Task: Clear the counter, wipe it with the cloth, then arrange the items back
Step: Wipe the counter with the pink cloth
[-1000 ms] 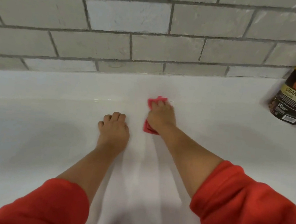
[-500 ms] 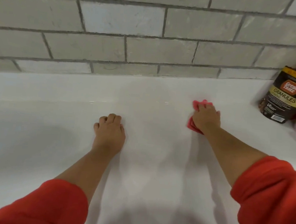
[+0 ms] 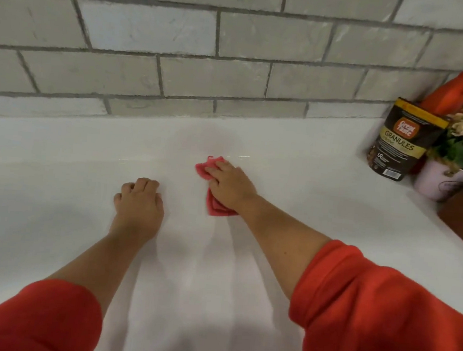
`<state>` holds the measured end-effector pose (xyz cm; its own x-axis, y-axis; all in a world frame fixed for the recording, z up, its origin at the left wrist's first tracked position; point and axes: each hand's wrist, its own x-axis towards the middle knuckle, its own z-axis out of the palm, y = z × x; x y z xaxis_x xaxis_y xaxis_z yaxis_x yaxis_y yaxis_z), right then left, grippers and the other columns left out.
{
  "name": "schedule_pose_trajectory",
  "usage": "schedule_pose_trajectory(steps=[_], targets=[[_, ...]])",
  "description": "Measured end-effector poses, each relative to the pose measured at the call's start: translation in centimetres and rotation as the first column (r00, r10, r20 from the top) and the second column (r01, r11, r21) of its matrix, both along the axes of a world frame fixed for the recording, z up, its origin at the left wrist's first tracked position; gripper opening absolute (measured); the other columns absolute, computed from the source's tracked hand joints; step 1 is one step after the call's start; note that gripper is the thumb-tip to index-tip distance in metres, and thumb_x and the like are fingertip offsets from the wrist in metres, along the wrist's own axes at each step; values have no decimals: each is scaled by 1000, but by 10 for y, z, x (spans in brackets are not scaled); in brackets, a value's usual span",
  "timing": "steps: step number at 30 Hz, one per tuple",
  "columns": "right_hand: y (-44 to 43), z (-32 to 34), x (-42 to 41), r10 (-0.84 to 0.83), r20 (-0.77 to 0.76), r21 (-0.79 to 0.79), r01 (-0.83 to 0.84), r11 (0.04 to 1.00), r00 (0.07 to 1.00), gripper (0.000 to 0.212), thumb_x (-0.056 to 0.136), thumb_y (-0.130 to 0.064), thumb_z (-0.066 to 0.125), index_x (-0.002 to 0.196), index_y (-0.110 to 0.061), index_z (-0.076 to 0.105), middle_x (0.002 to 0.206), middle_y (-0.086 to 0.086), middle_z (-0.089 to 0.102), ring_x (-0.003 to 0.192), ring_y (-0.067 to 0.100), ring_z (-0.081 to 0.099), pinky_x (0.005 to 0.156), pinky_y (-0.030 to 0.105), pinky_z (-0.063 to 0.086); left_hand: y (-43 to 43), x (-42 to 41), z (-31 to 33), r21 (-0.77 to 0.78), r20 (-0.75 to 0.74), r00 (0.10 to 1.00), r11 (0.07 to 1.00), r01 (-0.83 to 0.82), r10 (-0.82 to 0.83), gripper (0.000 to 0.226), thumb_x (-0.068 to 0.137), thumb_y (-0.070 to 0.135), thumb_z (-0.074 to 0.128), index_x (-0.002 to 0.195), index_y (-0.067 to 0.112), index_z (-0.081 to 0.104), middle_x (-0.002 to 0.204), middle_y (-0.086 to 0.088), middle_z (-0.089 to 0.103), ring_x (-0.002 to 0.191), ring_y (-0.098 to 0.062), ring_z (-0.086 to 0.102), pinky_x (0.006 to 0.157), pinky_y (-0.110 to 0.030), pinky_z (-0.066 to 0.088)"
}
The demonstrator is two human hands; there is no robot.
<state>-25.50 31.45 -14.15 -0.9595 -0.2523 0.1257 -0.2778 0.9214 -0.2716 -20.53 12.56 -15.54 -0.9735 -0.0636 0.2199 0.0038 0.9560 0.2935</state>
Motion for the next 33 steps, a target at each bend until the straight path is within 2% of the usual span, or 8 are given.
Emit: schedule_pose_trajectory(steps=[6,12,14,16,21,25,29,33], targets=[[101,1,-14,-214,9,107,212,971,977,46,100,-22,29,146,-27,31,156,-3,23,144,16,19,114,38,22,-1,-1,-1,-17,5,1000,1000,1,0,34,96,15,39,128,8,51,131,-8,49,120,-34,39,98,-43,29],[153,-1,-19,-497,2,129,492,861,868,55,92,-29,15,141,-16,39,147,12,35,135,30,32,111,44,28,0,-1,0,-22,-1,1000,1000,4,-4,35,96,16,37,129,9,48,132,-7,47,120,-32,38,97,-40,28],[138,0,-17,-553,0,110,549,828,833,47,94,-21,26,137,-12,42,144,16,37,133,33,33,109,42,27,1,-2,0,-12,19,1000,1000,-2,2,35,97,16,36,130,9,47,133,-7,45,121,-32,37,98,-40,27],[109,-2,-15,-508,-15,108,506,856,862,45,94,-17,31,138,-12,42,145,16,36,135,32,31,109,40,26,0,-2,1,-25,39,999,1000,1,0,36,97,16,33,130,10,45,133,-7,43,121,-31,35,98,-39,27],[8,-11,-2,-215,-41,118,218,969,976,84,70,-31,-4,141,-17,38,149,13,35,140,29,26,111,39,26,0,-3,1,-38,57,998,999,2,0,36,97,17,33,130,10,45,133,-7,43,122,-31,35,99,-40,27],[-62,-2,47,-44,3,48,44,998,999,49,96,-24,32,143,-14,35,153,9,26,144,26,16,116,36,12,-2,-2,1,-11,48,999,1000,15,-14,35,96,15,38,129,8,48,134,-9,46,121,-34,36,99,-42,29],[-36,1,82,88,16,12,-88,996,996,47,97,-22,37,144,-18,37,155,4,26,145,19,17,116,31,10,-2,3,2,-23,33,999,999,26,-25,35,96,13,40,129,5,50,133,-13,48,120,-37,39,98,-45,31],[31,4,101,-51,56,-28,52,998,997,46,98,-23,36,144,-22,36,156,-1,23,145,14,16,116,31,11,-1,4,7,-27,79,997,999,25,-23,37,98,15,34,132,6,46,137,-12,44,124,-36,36,101,-45,30]])
